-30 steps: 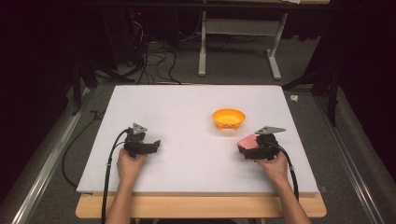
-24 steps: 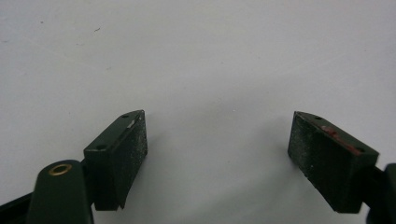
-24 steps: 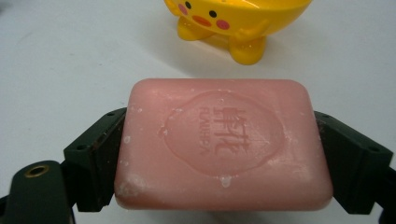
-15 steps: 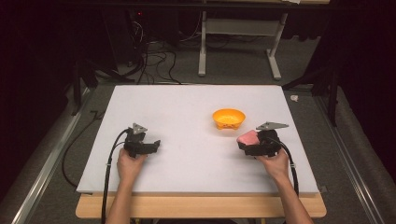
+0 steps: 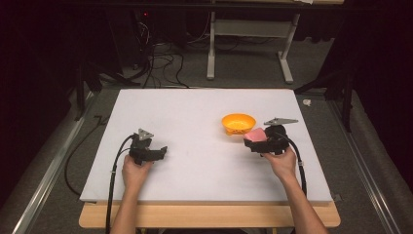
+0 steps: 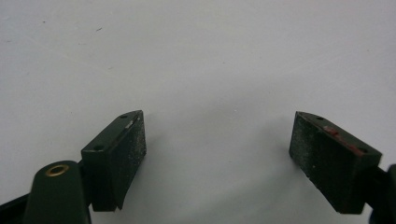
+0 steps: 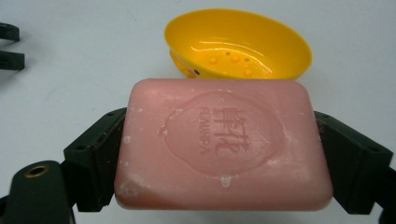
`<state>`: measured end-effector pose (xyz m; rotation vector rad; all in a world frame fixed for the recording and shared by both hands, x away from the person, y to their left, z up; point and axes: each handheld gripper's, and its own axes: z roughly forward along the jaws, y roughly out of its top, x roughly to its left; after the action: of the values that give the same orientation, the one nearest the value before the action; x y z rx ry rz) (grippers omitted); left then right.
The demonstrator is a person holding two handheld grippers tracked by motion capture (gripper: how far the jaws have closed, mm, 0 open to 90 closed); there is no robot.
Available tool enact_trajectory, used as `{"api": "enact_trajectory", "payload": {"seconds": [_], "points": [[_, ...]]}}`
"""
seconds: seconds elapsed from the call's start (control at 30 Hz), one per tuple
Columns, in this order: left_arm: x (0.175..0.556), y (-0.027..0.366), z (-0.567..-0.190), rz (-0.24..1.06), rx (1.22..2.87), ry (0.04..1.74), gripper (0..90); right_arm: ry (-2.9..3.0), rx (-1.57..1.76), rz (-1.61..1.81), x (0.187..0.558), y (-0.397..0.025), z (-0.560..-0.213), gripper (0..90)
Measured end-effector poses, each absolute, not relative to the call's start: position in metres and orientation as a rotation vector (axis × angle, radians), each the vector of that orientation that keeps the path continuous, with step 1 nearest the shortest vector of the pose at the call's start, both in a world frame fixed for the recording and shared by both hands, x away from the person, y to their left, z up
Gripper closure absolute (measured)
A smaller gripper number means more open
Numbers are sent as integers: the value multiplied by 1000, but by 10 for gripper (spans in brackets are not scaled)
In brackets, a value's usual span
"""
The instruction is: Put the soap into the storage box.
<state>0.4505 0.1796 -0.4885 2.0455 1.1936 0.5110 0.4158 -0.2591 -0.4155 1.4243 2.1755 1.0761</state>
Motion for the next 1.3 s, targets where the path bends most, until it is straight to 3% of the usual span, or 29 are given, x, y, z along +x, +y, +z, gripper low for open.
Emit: {"api": "enact_trajectory", "payload": {"seconds": [1.3], "points": [[451, 180, -489, 515, 2046, 1202, 181, 2109, 1538, 973, 471, -223, -398, 136]]}}
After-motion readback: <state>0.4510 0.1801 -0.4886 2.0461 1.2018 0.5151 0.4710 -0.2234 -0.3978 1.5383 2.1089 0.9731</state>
